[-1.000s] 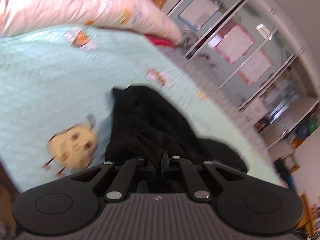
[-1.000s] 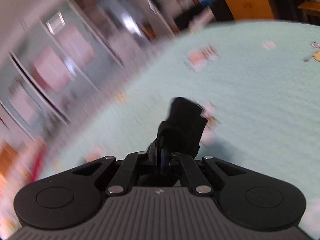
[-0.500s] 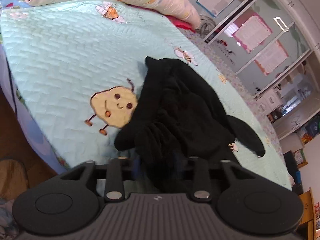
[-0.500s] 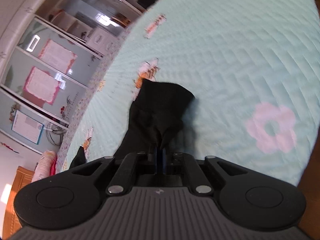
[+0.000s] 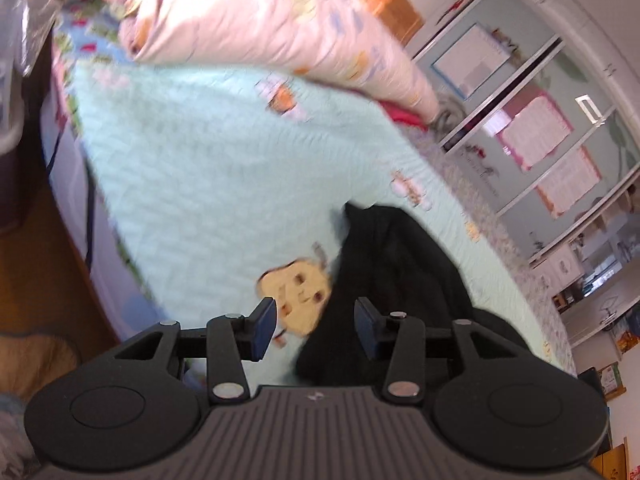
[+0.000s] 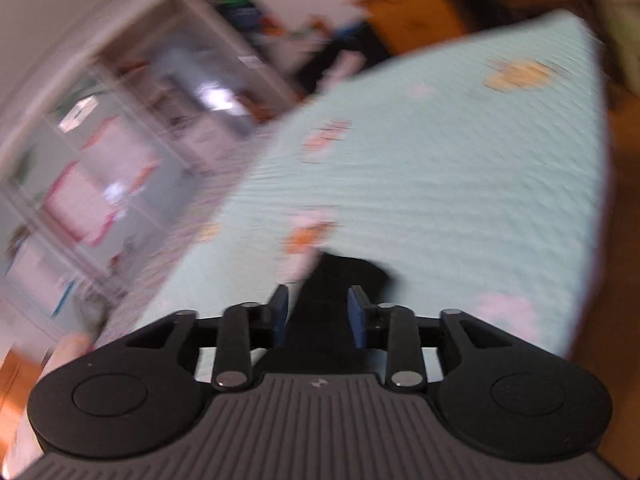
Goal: Fold clothes
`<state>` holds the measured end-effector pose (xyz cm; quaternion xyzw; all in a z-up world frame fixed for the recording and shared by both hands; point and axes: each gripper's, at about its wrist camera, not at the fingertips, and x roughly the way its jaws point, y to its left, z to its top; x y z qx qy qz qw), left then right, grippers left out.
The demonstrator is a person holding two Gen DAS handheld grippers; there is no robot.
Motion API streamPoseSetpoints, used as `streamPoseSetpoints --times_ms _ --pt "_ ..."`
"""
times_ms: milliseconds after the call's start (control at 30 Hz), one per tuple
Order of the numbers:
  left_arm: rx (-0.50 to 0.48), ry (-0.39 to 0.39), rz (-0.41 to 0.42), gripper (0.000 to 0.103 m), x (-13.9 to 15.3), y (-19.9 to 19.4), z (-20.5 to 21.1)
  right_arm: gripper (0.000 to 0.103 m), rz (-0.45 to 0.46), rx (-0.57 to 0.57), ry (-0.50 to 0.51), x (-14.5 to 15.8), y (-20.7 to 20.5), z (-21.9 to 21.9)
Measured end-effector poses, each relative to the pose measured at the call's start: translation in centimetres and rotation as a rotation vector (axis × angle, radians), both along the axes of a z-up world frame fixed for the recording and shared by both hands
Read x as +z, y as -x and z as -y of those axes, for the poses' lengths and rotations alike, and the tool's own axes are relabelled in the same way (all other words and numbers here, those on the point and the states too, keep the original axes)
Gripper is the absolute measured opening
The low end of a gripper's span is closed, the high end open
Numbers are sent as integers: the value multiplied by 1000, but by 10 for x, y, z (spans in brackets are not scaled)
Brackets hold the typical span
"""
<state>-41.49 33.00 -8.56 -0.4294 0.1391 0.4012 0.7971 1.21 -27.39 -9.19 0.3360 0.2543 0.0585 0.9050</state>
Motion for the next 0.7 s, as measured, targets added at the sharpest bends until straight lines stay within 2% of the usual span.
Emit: streamPoseSetpoints --times_ms 33,133,333,533,633,700 --pt "-18 -8 2 45 2 -6 3 46 23 61 9 6 -4 -14" --pt "-71 -30 9 46 8 -24 11 47 25 231 -5 10 -29 -61" --pt "-190 -51 -1 46 6 -61 24 46 -80 438 -49 -1 -89 -176" --pt "-272 -137 -76 46 0 -87 24 47 -227 457 -140 -32 -166 -281" --pt "-281 -113 -104 47 -10 -99 13 49 -311 377 -145 -63 -205 -315" --pt "-278 -93 -126 47 -18 -104 5 49 -353 341 -202 -85 -226 -331"
